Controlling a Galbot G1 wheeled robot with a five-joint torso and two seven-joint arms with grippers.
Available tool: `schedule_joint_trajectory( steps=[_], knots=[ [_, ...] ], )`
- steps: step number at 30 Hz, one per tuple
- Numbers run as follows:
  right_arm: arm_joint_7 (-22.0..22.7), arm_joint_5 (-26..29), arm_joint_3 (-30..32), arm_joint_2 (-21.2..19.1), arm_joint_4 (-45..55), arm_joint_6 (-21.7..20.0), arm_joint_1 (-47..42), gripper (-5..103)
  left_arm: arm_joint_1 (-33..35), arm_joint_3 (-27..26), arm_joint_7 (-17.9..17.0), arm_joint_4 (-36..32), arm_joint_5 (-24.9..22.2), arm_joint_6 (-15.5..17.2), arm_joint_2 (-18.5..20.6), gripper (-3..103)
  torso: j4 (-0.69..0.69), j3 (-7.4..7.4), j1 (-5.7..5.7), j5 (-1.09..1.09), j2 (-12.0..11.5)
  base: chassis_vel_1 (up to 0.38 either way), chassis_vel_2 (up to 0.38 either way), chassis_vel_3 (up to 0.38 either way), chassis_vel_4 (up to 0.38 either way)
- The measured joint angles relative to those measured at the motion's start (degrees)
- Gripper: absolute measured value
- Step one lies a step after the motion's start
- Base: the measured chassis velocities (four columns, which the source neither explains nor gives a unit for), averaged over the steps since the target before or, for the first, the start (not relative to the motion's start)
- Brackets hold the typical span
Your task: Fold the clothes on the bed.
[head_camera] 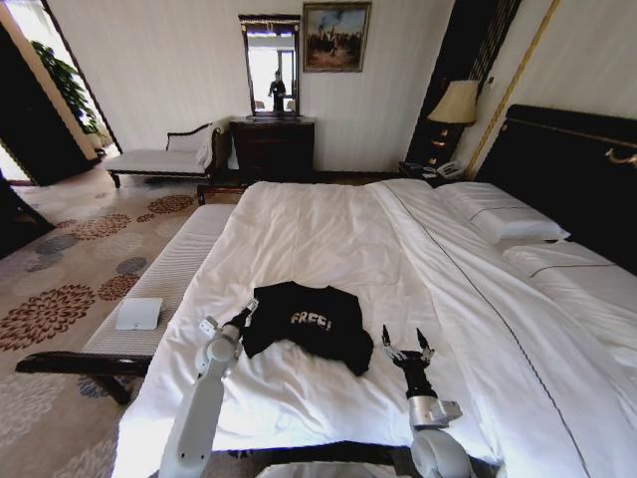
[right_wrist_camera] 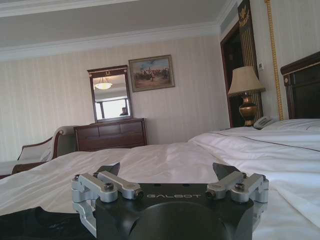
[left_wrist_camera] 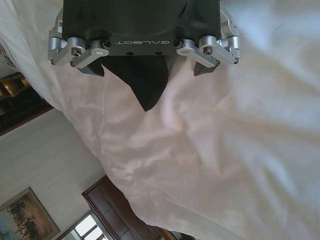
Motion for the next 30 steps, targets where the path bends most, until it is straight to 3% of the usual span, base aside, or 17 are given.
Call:
schedule_joint_trajectory(
  steps=[10,15,25,30],
  knots=[
    [0.1,-0.2,0.1,0.4,-0.3,0.1,-0.5,100,-10.7,2.3,-1.5,10.8,1.7,-0.5,-0.8,100,-0.01,0.00,0.00,0.00,0.0,0.000,0.000,0.000,0.000],
    [0.1,-0.2,0.3,0.3,-0.3,0.2,-0.6,100,-14.8,3.8,-3.5,14.5,3.3,0.9,0.3,100,0.00,0.00,0.00,0.00,0.0,0.000,0.000,0.000,0.000],
    [0.1,-0.3,-0.1,0.4,-0.5,0.3,-0.5,100,-17.3,5.6,-6.8,15.9,4.4,4.4,1.0,101,0.00,0.00,0.00,0.00,0.0,0.000,0.000,0.000,0.000],
    [0.1,-0.6,-0.2,0.5,-0.5,0.3,-0.5,100,-16.9,6.3,-7.1,15.8,5.6,5.0,1.1,93,0.00,0.00,-0.01,0.00,0.0,0.000,0.000,0.000,0.000]
  ],
)
